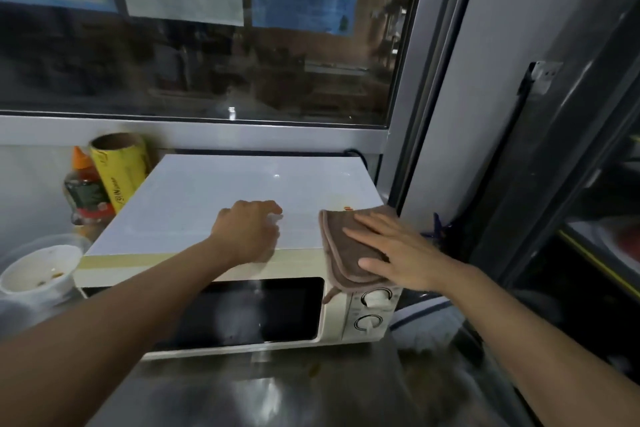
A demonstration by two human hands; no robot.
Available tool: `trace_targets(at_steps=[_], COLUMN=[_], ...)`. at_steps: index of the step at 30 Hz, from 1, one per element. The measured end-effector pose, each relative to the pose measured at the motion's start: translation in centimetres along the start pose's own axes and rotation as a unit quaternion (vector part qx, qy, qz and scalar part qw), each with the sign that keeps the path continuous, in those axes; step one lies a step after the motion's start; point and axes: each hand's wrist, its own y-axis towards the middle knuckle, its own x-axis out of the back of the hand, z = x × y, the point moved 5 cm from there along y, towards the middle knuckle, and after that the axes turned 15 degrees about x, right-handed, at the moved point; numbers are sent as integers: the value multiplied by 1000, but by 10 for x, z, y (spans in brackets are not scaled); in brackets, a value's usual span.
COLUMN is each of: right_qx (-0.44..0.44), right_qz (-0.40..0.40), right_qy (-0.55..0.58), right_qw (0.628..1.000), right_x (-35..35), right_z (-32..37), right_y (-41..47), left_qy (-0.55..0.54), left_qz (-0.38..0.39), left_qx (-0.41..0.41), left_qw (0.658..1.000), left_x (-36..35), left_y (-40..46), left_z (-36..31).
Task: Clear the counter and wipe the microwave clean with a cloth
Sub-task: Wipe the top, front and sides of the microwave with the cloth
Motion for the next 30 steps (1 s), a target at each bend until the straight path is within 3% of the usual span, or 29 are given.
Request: trace_targets(at_steps=[3,8,14,17,19,22,30], right_qx=[-3,0,22,-33,-97,-183,-221], right_qz=[4,-35,-51,-62,-72,-75,-36], right_qy=[-93,-151,-113,-94,-22,93,103], right_qw=[996,988,992,993,992,976,969], right_x=[-14,-29,-31,-27,-25,-27,-23], right_z=[-1,43,57,25,6,-3,-52], right_y=[7,41,51,12,-11,-19,39], left_qy=[56,-2,-24,-79,-86,-58,43], left_qz=[-17,-24,-9,-55,-78,-71,-27], left_qx=[-23,-18,7,23,19,11,50], left_qw=[998,1000,1000,995,993,996,997], left_x=[-10,-11,-12,-13,-15,-19,-29], left_y=[7,12,22,30,40,66,134], left_z=[12,20,20,14,5,-8,-16])
